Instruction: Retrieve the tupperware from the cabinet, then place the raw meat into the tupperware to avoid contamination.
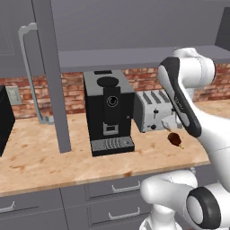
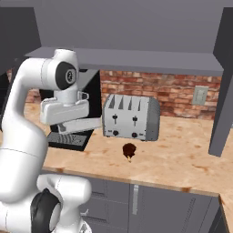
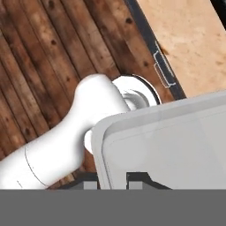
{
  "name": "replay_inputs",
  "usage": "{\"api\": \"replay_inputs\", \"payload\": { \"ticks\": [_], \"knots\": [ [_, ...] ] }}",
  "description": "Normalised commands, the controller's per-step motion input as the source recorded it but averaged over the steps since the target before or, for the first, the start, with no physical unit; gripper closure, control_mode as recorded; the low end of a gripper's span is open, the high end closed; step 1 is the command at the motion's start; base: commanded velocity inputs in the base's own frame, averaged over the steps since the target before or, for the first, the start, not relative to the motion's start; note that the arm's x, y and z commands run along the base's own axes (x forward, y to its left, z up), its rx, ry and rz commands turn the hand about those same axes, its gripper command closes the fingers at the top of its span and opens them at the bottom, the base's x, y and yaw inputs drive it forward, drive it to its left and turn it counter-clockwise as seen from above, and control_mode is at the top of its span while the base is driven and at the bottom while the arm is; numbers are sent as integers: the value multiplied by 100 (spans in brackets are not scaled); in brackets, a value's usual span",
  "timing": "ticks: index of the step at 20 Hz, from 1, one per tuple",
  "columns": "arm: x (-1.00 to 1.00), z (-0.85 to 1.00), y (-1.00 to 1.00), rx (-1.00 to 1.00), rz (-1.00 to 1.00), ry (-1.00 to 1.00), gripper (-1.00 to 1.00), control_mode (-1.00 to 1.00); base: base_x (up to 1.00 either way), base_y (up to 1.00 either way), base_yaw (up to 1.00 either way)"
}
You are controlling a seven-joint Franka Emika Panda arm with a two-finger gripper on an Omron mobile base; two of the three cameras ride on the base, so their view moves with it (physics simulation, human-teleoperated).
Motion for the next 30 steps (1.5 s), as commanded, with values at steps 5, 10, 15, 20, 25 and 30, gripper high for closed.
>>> {"api": "replay_inputs", "payload": {
  "ticks": [5,10,15,20,25,30],
  "knots": [
    [0,-51,-13,1,5,2,100,-100,0,0,0],
    [2,-26,-25,5,0,0,100,-100,0,0,0],
    [14,-18,-17,7,0,0,100,-100,0,0,0],
    [28,-24,0,8,0,0,100,-100,0,0,0],
    [28,-30,0,9,0,0,100,-100,0,0,0],
    [14,-33,0,6,0,0,100,-100,0,0,0]
  ]
}}
